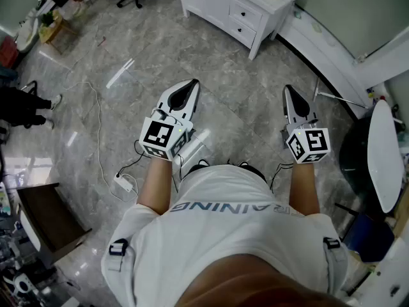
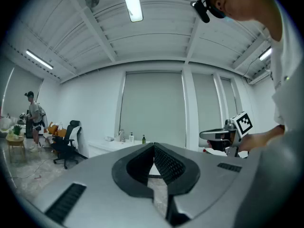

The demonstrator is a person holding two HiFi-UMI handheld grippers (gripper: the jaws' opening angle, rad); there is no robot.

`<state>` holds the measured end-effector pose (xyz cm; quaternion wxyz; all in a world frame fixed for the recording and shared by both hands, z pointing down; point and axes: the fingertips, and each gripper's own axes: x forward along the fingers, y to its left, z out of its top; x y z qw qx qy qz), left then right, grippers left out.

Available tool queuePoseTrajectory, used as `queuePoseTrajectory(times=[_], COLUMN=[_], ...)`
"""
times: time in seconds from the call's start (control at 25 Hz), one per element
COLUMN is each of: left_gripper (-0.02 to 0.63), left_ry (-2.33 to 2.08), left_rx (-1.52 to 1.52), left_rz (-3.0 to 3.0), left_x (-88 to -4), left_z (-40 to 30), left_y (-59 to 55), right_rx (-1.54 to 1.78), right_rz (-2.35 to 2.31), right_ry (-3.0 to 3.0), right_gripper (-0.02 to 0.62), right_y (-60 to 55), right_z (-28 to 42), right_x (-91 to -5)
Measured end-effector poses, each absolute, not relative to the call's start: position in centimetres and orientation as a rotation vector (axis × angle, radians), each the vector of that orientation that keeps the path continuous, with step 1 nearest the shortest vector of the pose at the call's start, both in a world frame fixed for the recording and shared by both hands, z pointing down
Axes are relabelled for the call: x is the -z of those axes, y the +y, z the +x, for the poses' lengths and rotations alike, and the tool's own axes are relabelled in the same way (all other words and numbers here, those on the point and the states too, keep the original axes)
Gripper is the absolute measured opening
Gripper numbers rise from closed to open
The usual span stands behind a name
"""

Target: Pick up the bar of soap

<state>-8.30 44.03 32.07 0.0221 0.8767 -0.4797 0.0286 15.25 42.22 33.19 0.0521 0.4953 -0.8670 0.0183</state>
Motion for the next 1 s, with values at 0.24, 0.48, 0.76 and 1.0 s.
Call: queuePoseTrajectory(times=[0.24,0.48,0.76,1.0], left_gripper=[0.0,0.0,0.0,0.0], left_ry=[-1.482,-1.461,-1.44,-1.42], left_rx=[-0.088,-0.091,-0.082,-0.068], left_rz=[2.704,2.718,2.713,2.7], left_x=[-32.4,-32.6,-33.5,-34.2], left_z=[-9.9,-12.0,-15.5,-16.6], left_y=[44.5,44.5,44.9,44.1], right_rx=[-0.062,-0.093,-0.056,-0.043], right_rz=[1.491,1.533,1.518,1.457], right_ry=[-2.626,-2.629,-2.614,-2.603], right_gripper=[0.014,0.014,0.014,0.014], right_y=[42.6,42.6,42.9,42.8], right_z=[13.4,11.9,8.3,6.5], right_x=[-33.5,-33.5,-33.2,-33.6])
